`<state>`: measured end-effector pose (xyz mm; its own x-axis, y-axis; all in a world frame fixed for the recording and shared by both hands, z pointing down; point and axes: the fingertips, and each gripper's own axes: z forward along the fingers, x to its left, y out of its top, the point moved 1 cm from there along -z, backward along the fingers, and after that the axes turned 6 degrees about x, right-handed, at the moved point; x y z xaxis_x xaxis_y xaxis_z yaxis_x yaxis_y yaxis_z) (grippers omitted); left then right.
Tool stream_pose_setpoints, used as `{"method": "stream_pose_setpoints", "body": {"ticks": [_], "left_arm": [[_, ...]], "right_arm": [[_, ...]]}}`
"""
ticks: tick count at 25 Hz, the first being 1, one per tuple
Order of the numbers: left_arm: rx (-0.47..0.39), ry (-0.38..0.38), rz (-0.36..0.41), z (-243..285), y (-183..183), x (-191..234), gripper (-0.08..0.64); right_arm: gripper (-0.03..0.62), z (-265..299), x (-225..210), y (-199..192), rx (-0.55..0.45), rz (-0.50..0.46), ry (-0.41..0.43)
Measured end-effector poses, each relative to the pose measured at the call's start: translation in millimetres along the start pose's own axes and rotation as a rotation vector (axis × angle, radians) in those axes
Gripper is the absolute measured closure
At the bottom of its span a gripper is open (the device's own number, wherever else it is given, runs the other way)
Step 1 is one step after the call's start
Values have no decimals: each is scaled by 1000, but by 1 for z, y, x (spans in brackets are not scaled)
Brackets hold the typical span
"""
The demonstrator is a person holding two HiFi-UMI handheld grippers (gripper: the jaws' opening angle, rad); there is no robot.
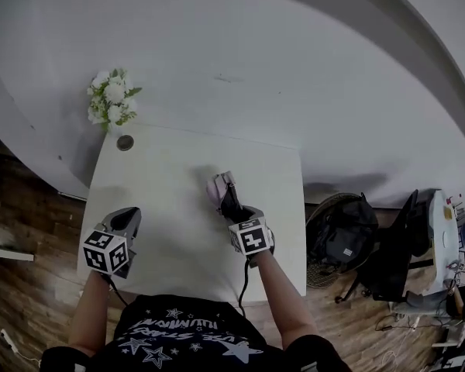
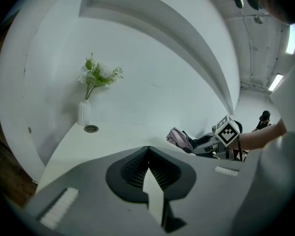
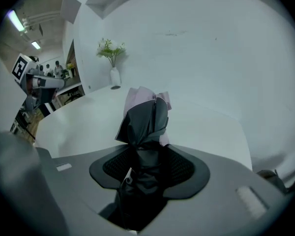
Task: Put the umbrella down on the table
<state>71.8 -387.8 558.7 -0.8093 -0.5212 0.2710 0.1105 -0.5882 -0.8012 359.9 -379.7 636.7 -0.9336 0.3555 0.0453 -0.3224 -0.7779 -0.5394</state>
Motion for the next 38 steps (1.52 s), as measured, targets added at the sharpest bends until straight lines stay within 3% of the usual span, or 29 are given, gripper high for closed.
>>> {"method": "stream_pose_setpoints", "body": {"ticks": [12, 22, 38], "left_arm": [[-3, 87, -31, 8, 2, -17, 557], [7, 100, -39, 9, -5, -25, 557], [-11, 82, -42, -3, -9, -30, 557]], "right_arm": [[367, 33, -27, 6, 46, -159, 10], [365, 42, -28, 12, 16, -175, 35], [325, 40, -24, 11, -1, -189, -9]]}}
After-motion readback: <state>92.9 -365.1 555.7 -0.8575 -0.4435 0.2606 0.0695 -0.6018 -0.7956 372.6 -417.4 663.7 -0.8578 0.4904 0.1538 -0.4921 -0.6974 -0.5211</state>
